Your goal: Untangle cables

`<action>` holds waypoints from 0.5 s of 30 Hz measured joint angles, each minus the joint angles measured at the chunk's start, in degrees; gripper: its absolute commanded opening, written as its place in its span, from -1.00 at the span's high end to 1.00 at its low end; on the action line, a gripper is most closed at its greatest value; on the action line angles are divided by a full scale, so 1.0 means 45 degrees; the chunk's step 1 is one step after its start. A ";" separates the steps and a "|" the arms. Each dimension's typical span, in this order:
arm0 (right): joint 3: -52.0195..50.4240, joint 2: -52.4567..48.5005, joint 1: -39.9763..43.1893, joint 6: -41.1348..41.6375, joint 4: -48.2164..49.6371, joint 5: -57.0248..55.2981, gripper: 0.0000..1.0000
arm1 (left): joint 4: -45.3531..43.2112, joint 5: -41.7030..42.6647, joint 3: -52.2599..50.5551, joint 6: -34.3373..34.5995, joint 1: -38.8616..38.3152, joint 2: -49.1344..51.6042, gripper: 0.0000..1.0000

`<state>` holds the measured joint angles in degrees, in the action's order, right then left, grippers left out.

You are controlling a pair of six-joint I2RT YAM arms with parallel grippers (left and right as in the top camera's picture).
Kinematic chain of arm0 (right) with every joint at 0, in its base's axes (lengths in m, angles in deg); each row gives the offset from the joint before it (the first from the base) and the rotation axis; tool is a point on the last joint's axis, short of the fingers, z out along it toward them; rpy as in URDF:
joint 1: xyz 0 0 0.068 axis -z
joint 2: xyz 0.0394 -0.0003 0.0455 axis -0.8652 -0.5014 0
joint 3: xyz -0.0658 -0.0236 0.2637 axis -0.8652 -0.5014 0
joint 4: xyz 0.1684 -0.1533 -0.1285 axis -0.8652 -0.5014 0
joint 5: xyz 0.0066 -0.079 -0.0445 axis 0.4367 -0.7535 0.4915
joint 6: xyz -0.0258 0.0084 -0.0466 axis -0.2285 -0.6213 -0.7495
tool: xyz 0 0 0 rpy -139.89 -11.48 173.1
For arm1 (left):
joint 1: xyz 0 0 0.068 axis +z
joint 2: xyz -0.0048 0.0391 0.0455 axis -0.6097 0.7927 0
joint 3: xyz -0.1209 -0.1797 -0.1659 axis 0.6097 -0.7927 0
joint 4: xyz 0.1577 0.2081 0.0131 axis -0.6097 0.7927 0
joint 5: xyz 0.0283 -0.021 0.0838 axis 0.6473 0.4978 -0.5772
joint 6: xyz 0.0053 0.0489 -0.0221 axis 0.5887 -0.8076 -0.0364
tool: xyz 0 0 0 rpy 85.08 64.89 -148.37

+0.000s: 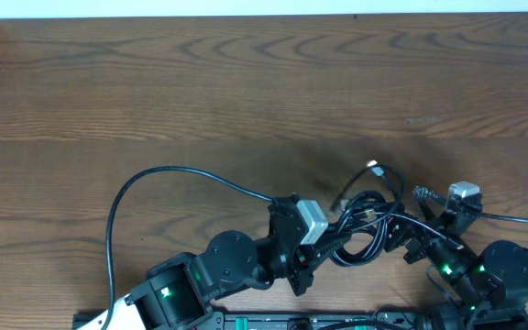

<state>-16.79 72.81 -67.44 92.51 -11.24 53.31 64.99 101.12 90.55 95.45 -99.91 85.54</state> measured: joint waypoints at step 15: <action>0.0189 0.0112 -0.0107 0.0277 -0.2526 -0.2594 -0.98 | -0.0767 -0.0257 -0.0243 -0.0549 -0.0005 -0.0622 0.85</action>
<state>-15.94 73.31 -67.92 93.75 -22.61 41.64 61.53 99.96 89.45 92.98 -99.93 82.74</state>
